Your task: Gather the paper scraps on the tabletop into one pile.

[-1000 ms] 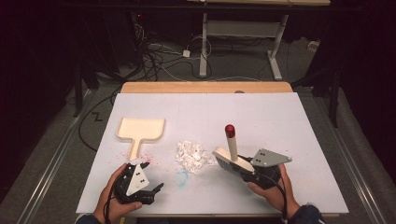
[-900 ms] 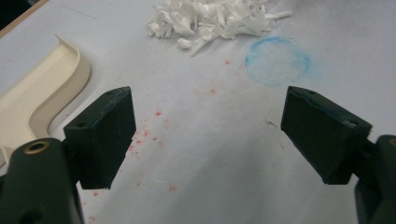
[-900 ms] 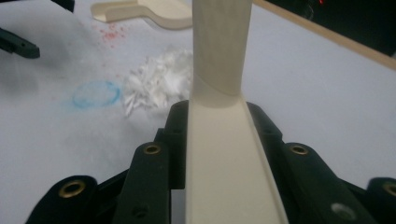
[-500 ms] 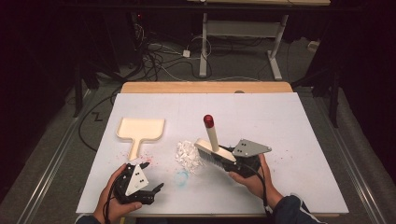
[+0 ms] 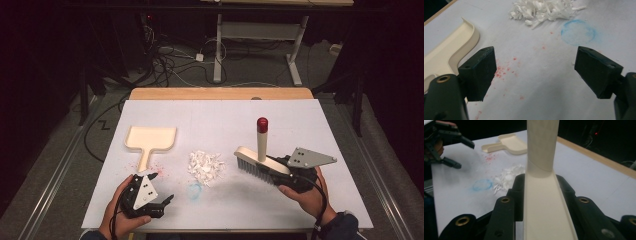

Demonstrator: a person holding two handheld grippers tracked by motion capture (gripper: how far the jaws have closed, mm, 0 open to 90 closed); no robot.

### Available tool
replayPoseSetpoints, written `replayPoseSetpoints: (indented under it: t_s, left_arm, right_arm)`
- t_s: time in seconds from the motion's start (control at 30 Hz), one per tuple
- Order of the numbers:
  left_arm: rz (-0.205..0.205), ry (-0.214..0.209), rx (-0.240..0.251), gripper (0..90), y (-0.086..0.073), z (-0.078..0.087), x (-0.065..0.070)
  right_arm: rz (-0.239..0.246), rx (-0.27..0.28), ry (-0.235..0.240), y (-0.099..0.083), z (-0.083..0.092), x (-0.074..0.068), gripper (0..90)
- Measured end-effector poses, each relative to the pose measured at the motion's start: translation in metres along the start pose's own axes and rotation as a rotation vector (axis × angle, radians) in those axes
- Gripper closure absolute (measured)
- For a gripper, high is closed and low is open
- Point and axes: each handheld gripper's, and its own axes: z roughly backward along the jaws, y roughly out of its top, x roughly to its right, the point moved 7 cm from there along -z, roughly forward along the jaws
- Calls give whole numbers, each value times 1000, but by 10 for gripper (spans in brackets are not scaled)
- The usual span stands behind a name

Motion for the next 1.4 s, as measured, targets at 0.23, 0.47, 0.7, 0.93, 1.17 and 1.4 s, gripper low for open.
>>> replayPoseSetpoints:
  t_s: [0.23,0.47,0.7,0.93,1.17,1.4]
  left_arm:
    - [-2,7,1,169,0,1,-1]
    - [-9,15,-5,169,-2,3,0]
    - [-16,17,-10,169,-1,3,0]
    - [-19,9,-8,169,0,0,2]
    - [-28,1,-17,169,0,-3,4]
    - [-35,-7,-23,169,-1,-4,6]
  right_arm:
    - [5,-33,0,-8,11,-2,679]
    - [-11,-109,9,-31,26,0,678]
    - [-64,-147,48,-50,47,0,677]
    - [-126,-207,52,-63,54,11,675]
    - [-138,-285,20,-66,44,31,674]
    - [-149,-340,39,-63,27,54,632]
